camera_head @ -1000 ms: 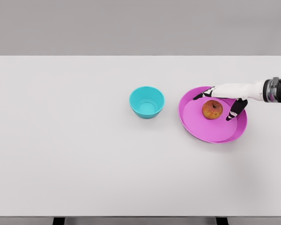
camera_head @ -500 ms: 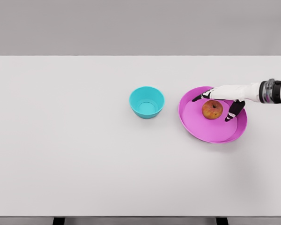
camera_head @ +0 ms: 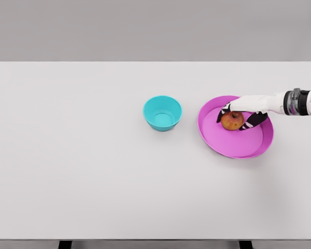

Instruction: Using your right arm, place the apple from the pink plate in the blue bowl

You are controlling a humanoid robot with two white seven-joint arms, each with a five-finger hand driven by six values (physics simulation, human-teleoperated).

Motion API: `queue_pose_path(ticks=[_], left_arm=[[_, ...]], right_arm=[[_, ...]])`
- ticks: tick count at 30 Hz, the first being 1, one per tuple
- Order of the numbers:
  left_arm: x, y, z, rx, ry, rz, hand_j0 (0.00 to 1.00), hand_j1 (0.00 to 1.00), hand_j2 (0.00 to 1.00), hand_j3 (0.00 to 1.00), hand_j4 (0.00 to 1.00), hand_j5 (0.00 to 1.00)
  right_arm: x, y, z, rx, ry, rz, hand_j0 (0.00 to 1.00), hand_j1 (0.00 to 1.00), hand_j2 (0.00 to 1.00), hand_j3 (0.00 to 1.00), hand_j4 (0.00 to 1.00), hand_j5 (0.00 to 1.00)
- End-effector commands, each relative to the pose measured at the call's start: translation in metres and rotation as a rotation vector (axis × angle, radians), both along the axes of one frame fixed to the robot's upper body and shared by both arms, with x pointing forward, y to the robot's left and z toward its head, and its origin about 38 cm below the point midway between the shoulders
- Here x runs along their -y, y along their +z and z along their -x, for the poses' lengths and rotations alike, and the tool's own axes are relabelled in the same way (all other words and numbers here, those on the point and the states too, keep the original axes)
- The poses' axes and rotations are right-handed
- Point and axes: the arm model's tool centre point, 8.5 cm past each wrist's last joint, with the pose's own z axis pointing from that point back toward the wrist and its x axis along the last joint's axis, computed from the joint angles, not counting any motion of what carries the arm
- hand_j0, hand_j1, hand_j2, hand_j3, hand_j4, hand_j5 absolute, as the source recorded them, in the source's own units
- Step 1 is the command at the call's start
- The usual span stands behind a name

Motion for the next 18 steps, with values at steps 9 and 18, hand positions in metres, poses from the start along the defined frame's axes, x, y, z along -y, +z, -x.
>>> queue_pose_path(ticks=[9,18], left_arm=[[0.0,0.0,0.0,0.0,0.0,0.001,1.0,1.0,1.0,1.0,1.0,1.0],[0.0,0.0,0.0,0.0,0.002,0.0,1.0,1.0,1.0,1.0,1.0,1.0]], right_arm=[[-0.001,-0.002,0.003,-0.003,0.025,0.022,0.38,0.38,0.38,0.38,0.38,0.38],[-0.017,0.043,-0.001,0.1,0.077,-0.049,0.37,0.37,0.37,0.37,0.37,0.37]])
